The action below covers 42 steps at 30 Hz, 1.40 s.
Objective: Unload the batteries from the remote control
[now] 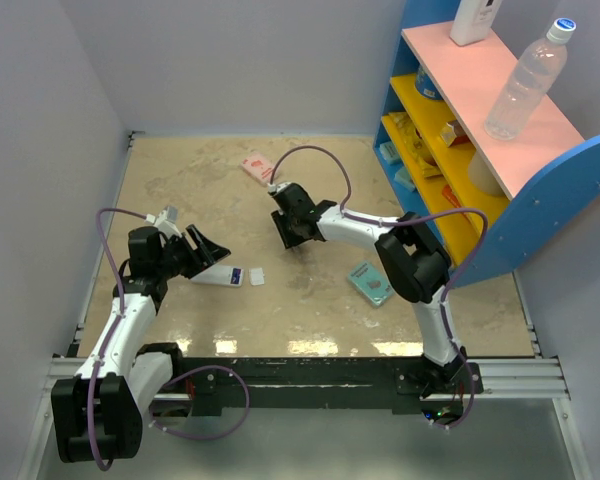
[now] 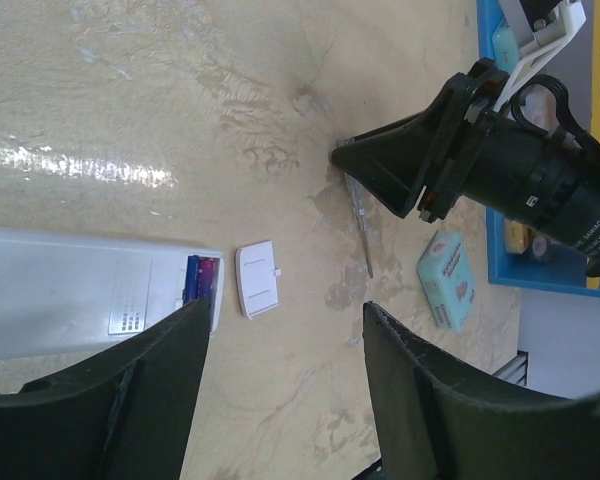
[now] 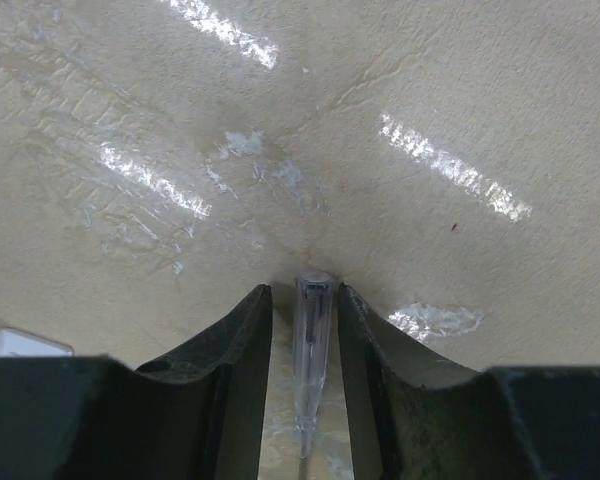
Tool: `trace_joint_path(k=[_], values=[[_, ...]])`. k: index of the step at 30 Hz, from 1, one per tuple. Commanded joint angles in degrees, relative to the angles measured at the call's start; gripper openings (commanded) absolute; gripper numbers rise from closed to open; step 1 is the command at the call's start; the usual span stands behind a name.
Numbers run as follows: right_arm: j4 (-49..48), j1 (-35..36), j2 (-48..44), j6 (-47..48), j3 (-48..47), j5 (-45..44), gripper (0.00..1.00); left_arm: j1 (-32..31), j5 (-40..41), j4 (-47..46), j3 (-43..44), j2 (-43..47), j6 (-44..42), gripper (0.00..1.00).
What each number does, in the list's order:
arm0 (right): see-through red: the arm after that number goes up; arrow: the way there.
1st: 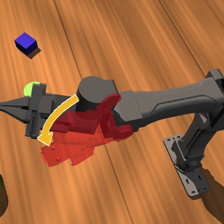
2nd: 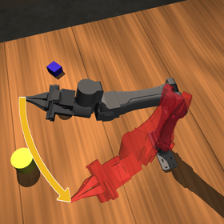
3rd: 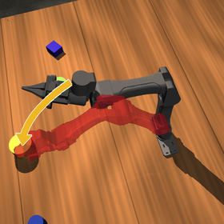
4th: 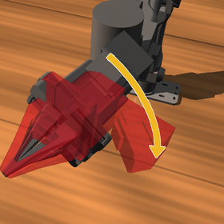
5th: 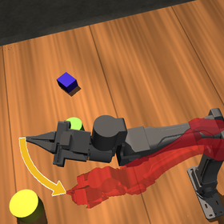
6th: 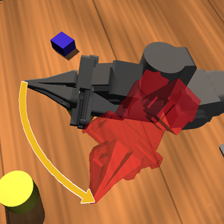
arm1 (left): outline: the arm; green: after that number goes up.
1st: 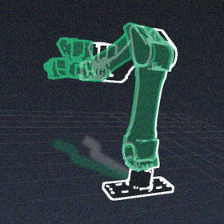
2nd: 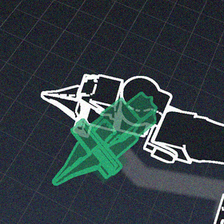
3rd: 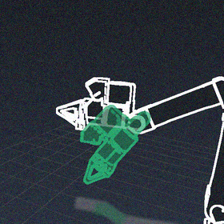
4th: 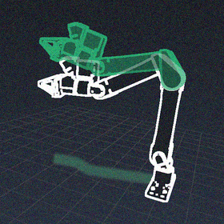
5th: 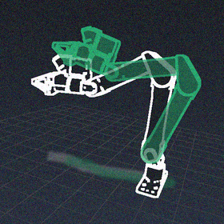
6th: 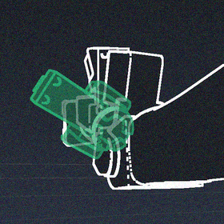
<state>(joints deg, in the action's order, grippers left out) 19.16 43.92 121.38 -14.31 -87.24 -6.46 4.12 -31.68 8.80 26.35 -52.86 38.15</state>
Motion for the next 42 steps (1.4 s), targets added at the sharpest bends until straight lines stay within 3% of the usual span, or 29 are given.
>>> trace_joint_path(k=[1,3,4,7,12,15,20,31,42], values=[[0.6,-0.2,-0.3,1.3,-1.8,-1.1,0.33,0.2,-1.5,-0.4,-0.2,0.9,-0.3,0.66],[0.7,-0.2,0.0,0.8,-1.5,-1.7,0.27,0.1,-1.3,-0.4,-0.2,0.9,-0.7,0.66],[0.8,-0.2,0.0,0.5,-1.4,-2.8,0.17,0.1,-1.3,-0.3,-0.2,0.8,-0.7,0.65],[1.3,-0.2,-1.1,-1.4,-1.7,-3.5,0.00,-0.2,-2.2,-1.1,-0.2,1.1,-0.9,0.63],[0.4,-0.3,-7.7,-8.0,-1.6,-0.3,0.00,-3.6,-2.5,-4.8,-0.2,1.3,0.3,0.61],[-2.2,-0.2,-12.9,-14.2,0.3,3.8,0.00,-10.0,-1.8,-8.1,0.1,0.1,2.0,0.60],[-13.6,-0.3,-20.7,-21.3,6.6,12.1,0.00,-15.8,-1.4,-16.4,0.9,-2.8,4.6,0.59],[-18.4,-0.1,-29.4,-31.6,14.6,10.5,0.00,-19.2,-5.8,-28.3,2.5,-6.1,8.1,0.57],[-19.0,0.3,-30.9,-32.9,16.4,9.4,0.00,-26.8,1.4,-25.5,8.5,-11.7,4.3,0.55]])
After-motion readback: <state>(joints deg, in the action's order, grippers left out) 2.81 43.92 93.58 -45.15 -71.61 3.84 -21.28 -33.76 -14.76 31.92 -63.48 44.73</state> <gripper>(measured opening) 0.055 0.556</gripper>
